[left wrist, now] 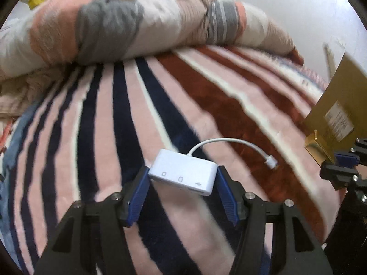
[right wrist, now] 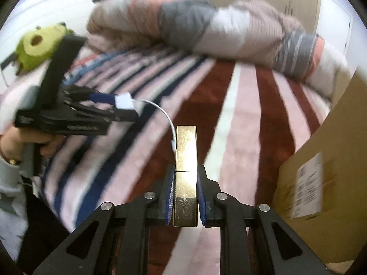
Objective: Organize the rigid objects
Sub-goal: 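Lower the adapter and power bank into the box and open both grippers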
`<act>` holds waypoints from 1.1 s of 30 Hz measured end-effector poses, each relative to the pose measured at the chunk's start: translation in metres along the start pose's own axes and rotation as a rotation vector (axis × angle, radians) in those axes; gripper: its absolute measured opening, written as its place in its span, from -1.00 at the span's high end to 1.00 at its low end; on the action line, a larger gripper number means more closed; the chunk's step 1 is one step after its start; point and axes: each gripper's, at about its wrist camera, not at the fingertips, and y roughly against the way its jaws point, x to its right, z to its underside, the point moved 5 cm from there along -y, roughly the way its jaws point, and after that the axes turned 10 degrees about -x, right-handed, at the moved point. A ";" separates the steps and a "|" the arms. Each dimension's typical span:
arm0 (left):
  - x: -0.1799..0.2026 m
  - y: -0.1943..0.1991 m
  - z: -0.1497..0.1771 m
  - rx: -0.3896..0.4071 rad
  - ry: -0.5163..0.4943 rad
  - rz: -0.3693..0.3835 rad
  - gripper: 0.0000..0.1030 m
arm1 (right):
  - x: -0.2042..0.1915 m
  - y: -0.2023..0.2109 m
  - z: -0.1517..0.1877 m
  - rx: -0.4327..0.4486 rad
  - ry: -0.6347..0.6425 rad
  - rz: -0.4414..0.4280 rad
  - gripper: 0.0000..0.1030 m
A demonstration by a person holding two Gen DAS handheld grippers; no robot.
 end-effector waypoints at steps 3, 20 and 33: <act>0.010 0.035 -0.018 0.070 -0.013 0.009 -0.08 | -0.001 0.045 -0.016 0.099 0.018 -0.027 0.74; 0.193 0.135 -0.116 0.248 -0.255 0.187 -0.08 | 0.178 0.150 0.002 0.192 -0.286 0.092 0.73; 0.276 0.070 -0.131 0.105 -0.341 0.164 -0.09 | 0.234 0.125 0.050 0.143 -0.332 0.100 0.73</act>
